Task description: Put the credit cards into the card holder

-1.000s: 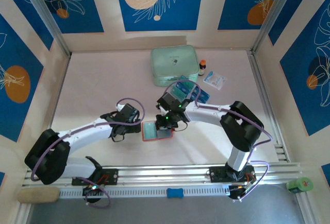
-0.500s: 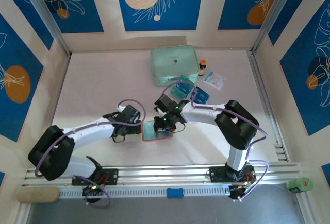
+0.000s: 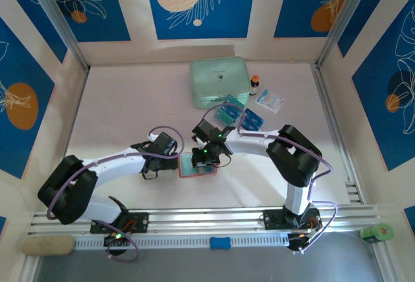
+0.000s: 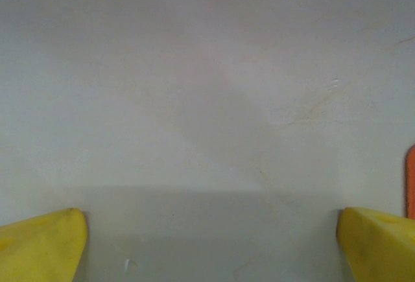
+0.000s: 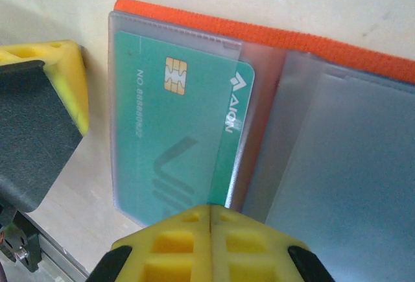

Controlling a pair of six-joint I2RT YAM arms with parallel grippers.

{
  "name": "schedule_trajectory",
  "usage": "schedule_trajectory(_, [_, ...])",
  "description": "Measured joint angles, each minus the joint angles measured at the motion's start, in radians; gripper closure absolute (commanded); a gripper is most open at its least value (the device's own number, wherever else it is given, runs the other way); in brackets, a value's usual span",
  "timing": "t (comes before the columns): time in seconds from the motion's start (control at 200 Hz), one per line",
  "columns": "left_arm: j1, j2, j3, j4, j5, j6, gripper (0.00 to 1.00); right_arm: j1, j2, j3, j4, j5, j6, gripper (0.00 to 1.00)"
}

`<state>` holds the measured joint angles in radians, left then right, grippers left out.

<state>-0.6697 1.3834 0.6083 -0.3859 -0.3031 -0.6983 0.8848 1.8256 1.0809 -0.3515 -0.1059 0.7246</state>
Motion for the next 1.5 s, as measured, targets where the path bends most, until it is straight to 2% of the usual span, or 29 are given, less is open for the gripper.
schedule_trajectory(1.5, [0.0,0.001,-0.002,0.004,0.004,0.0,0.0,-0.002,0.012,0.008,0.01,-0.014,0.012,1.0])
